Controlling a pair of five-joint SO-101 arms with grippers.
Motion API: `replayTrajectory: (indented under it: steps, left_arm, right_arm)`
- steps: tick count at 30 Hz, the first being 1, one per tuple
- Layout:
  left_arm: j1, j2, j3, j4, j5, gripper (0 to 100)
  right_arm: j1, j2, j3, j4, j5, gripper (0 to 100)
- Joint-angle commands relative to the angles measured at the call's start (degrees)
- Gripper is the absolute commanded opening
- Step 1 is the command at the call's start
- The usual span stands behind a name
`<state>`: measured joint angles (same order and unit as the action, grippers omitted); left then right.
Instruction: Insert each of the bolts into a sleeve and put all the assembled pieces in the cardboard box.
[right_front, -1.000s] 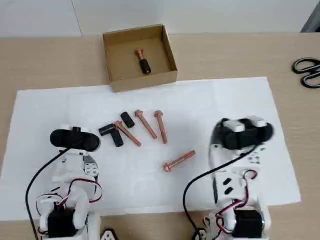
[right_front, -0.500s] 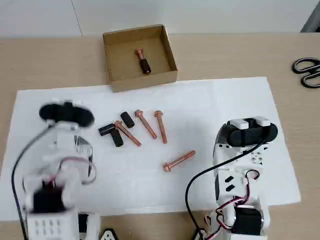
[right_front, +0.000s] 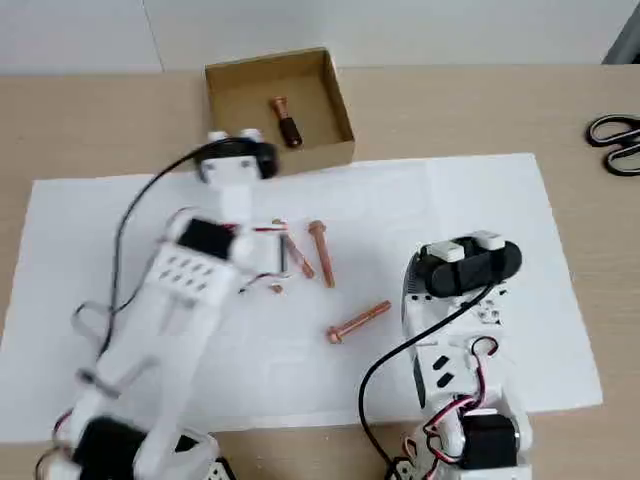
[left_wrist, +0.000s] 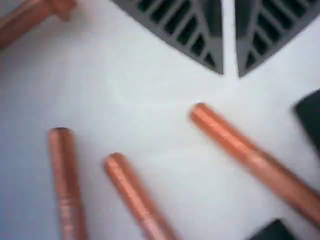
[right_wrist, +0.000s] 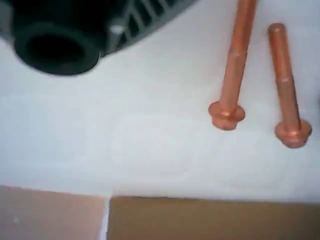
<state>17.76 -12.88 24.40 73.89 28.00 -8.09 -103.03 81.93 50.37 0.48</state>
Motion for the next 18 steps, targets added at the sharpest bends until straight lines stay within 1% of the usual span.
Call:
replayTrajectory:
  steps: [1,4,9,12,15,18]
  left_arm:
    - [2.3,8.9,-9.0,-1.4,4.0,1]
    - [2.1,17.0,-15.7,-3.1,6.6,1]
    - [2.7,28.3,-27.6,-3.1,10.4,1]
    - [3.3,32.8,-34.6,0.3,12.3,1]
    - [4.6,36.0,-41.7,5.4,12.3,1]
    - [4.9,39.1,-48.4,8.6,12.3,1]
  right_arm:
    - [-0.9,-0.7,0.7,0.1,-0.4,0.4]
    - [-1.0,-0.7,1.5,0.0,-0.4,0.4]
    - [-1.1,-0.7,1.2,-0.2,-0.4,0.4]
    - [-1.1,-0.7,1.2,-0.2,-0.4,0.4]
    - [-1.1,-0.7,1.2,-0.1,-0.4,0.4]
    - [-1.1,-0.7,1.2,-0.1,-0.4,0.4]
